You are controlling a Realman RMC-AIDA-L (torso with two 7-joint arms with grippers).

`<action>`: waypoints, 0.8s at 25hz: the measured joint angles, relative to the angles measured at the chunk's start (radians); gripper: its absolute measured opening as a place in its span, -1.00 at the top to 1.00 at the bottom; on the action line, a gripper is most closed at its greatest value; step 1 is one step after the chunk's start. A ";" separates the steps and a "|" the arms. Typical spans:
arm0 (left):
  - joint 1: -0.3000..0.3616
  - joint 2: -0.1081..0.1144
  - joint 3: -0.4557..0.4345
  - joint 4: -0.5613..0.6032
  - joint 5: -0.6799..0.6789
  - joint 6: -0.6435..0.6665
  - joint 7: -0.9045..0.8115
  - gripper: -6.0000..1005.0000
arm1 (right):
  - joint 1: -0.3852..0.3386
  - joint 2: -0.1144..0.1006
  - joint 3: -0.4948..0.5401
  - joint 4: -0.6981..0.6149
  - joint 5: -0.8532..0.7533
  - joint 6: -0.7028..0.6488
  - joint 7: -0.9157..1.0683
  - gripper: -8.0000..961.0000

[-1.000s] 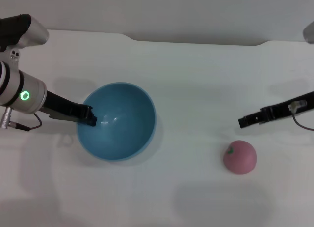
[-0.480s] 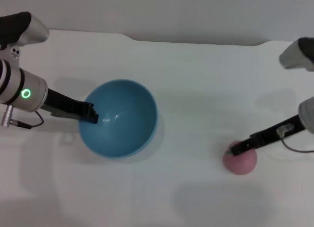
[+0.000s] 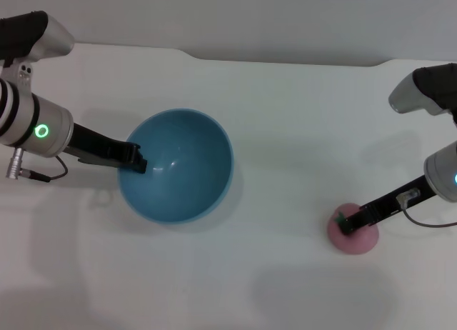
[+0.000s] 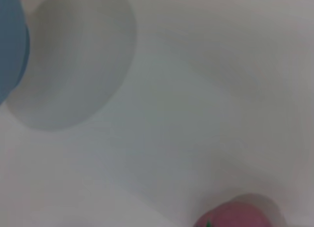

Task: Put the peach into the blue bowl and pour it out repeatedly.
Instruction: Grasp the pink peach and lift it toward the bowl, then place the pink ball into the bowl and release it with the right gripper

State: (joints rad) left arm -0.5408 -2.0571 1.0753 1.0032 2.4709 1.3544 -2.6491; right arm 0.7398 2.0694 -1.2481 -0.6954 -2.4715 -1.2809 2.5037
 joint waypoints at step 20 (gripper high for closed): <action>-0.095 -0.013 0.101 -0.108 0.005 0.000 -0.014 0.99 | -0.146 0.005 0.172 -0.300 0.481 -0.178 -0.542 0.61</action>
State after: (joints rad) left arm -0.6358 -2.0698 1.1762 0.8954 2.4755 1.3548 -2.6627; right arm 0.5937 2.0745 -1.0765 -0.9949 -1.9910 -1.4589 1.9619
